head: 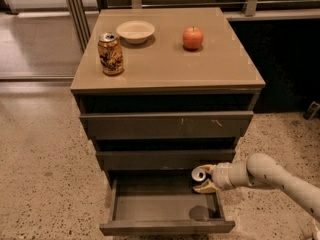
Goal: Pick pepsi can from bottom drawer and place on counter
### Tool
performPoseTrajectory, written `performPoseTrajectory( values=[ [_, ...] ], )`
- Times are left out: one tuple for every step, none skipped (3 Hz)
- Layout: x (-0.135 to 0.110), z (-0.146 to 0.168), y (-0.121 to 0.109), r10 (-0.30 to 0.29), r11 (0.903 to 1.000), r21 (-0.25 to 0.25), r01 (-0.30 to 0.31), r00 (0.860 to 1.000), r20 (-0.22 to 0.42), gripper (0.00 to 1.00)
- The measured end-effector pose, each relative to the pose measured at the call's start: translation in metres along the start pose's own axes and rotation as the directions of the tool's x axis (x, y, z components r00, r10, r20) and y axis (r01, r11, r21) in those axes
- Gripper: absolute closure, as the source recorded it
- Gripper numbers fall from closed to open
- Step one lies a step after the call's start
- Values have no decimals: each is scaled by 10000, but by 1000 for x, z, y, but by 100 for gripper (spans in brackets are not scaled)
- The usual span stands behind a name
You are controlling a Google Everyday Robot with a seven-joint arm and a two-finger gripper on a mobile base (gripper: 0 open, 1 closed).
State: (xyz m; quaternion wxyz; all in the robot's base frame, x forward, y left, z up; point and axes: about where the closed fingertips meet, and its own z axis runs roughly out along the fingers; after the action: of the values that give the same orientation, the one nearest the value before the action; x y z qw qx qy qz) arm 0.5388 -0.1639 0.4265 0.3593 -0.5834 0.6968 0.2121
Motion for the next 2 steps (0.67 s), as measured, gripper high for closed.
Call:
performPoseTrajectory(
  values=[
    [0, 0, 0, -6, 10000, -3, 6, 10000, 3, 100],
    [-8, -10, 2, 142, 9997, -189, -139, 9997, 185, 100]
  ],
)
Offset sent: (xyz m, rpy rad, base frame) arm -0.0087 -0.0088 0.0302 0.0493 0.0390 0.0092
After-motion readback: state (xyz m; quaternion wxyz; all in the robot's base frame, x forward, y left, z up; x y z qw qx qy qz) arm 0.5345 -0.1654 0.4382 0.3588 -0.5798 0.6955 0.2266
